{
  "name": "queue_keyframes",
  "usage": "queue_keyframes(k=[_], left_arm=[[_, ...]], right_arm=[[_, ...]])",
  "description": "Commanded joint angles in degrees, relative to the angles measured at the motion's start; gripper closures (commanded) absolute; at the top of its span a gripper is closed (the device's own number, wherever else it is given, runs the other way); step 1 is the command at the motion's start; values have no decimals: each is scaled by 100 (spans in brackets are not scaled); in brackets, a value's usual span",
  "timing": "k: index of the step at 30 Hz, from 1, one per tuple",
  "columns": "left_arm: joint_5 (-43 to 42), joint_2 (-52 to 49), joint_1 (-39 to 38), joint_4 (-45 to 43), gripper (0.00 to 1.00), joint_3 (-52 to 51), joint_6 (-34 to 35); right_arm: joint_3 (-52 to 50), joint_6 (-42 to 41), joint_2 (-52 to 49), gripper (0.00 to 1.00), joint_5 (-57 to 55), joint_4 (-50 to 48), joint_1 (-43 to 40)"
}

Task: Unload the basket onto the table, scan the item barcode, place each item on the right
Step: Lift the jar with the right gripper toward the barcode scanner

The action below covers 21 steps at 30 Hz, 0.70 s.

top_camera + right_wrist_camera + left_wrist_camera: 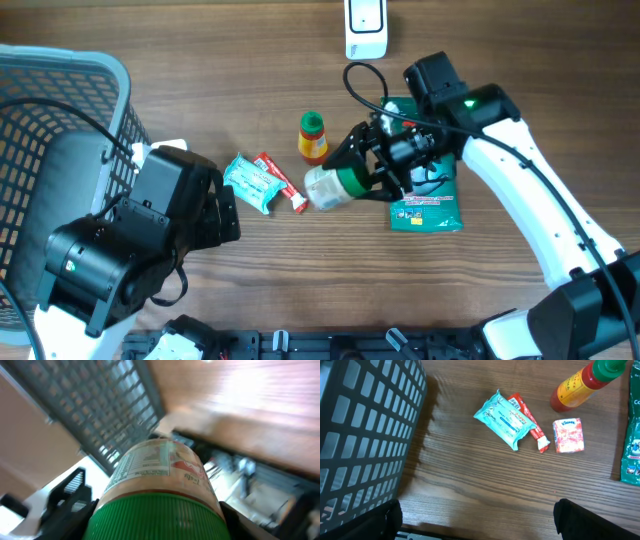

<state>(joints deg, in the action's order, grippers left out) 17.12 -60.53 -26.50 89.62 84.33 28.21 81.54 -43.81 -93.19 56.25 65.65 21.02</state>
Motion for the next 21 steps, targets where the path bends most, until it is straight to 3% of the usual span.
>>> queue_keyframes(k=[1, 6, 10, 13, 21], left_arm=[[72, 15, 20, -15, 0, -13, 76], [72, 15, 20, -15, 0, -11, 76], [72, 15, 20, -15, 0, -11, 76], [72, 15, 20, -15, 0, -11, 76], [72, 15, 20, -15, 0, -11, 76]], right_arm=[[129, 444, 160, 39, -1703, -114, -175], [127, 439, 157, 44, -4470, -732, -229], [127, 529, 90, 47, -5471, -1539, -229], [127, 874, -46, 52, -5805, -2135, -229], [127, 2334, -890, 51, -5517, -4282, -223]])
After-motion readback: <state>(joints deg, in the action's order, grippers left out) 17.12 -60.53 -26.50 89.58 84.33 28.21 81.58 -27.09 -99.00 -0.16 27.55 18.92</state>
